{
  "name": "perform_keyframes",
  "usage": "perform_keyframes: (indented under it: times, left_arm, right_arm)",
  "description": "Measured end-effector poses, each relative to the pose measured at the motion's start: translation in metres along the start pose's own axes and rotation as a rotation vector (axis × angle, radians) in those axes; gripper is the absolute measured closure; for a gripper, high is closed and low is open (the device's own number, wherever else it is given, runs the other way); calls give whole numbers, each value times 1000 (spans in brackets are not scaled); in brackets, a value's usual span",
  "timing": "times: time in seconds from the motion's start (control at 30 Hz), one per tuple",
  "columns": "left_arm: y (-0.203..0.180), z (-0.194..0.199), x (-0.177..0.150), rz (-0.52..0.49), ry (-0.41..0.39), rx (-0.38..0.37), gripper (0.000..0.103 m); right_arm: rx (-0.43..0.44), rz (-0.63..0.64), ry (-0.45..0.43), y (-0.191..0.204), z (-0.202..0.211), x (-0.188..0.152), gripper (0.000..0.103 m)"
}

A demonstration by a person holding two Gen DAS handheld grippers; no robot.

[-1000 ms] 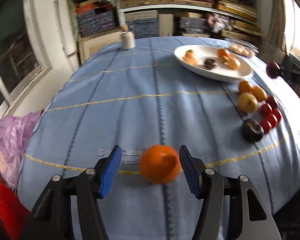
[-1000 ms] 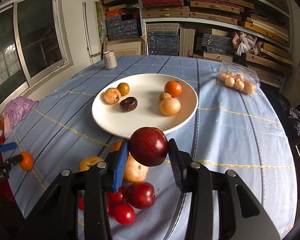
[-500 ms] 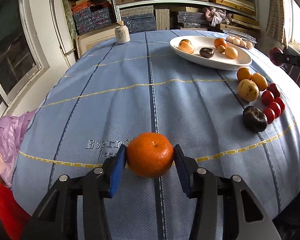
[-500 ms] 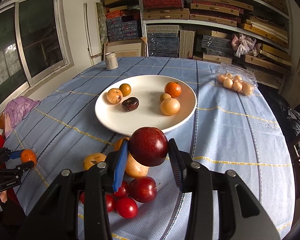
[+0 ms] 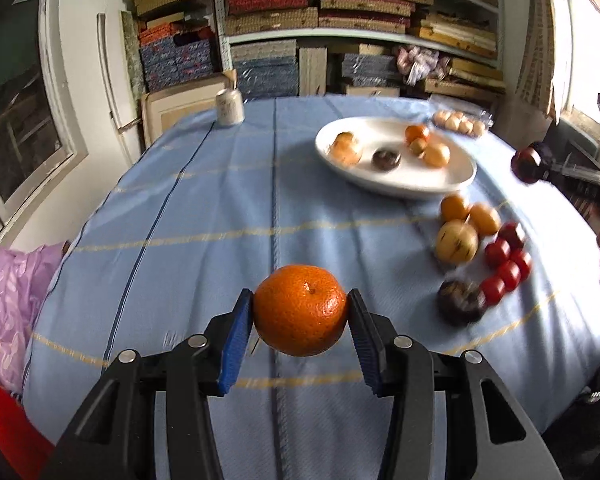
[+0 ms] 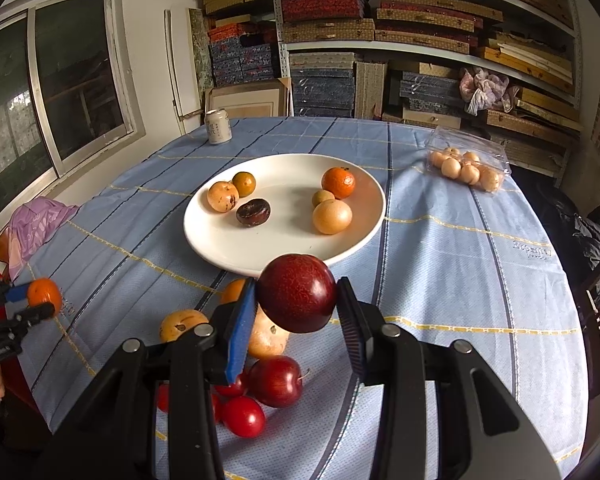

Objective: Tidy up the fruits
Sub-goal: 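Carry both fruits onto the white plate and open both tools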

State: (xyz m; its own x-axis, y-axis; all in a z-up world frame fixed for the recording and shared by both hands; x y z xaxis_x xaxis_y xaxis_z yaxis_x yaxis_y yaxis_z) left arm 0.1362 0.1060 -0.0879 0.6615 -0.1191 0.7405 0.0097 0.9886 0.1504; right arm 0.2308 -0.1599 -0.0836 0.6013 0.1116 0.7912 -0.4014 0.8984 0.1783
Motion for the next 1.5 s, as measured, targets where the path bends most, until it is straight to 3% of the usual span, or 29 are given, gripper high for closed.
perform_keyframes:
  times: [0.4,0.63,0.93,1.03,1.13,1.17,1.23,1.4,1.47,1.5]
  left_arm:
    - [-61,-58,108,-8,-44,-125,55]
    - [-92,-116,161,14,-7,-179,55]
    - [-116,-186,194,38,74,-178,55]
    - [-116,-200,198,54,100,-170,55]
    - [-113,-202,199,62,108,-157,53]
    - [-111,-200,199,62,102,-155,46]
    - [-106,-192,200,75,88,-140,42]
    - [-91,-153,193,112,68,-187,40]
    - [-83,-128,181,102,39,-178,27]
    - [-82,-119,176,96,27,-171,27]
  right_arm:
    - [29,18,-4,-17,-22,52,64]
    - [9,31,43,-34,-77,86,64]
    - [35,62,98,-33,-150,91,64]
    - [4,102,113,-30,-162,88,63]
    - [-10,120,99,-30,-159,89,61]
    - [-24,125,91,-30,-156,90,61]
    - [-27,115,79,-32,-146,92,61]
    - [-18,89,33,-33,-95,87,60]
    - [-9,79,24,-34,-71,79,57]
    - [-9,76,20,-33,-59,72,55]
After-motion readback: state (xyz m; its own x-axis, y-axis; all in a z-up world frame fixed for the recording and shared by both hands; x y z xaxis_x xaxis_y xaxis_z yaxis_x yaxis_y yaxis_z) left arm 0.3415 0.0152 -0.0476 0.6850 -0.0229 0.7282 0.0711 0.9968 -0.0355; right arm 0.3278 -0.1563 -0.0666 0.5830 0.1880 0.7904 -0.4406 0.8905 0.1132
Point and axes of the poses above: each gripper's, at about its wrist camera, not at the fingertips, and z roughly against the way its jaws point, y to its left, x to its top, the point moved 5 cm from there along -z, roughly the way its jaws point, and after that the axes turned 8 degrees about x, right-handed, at the moved point
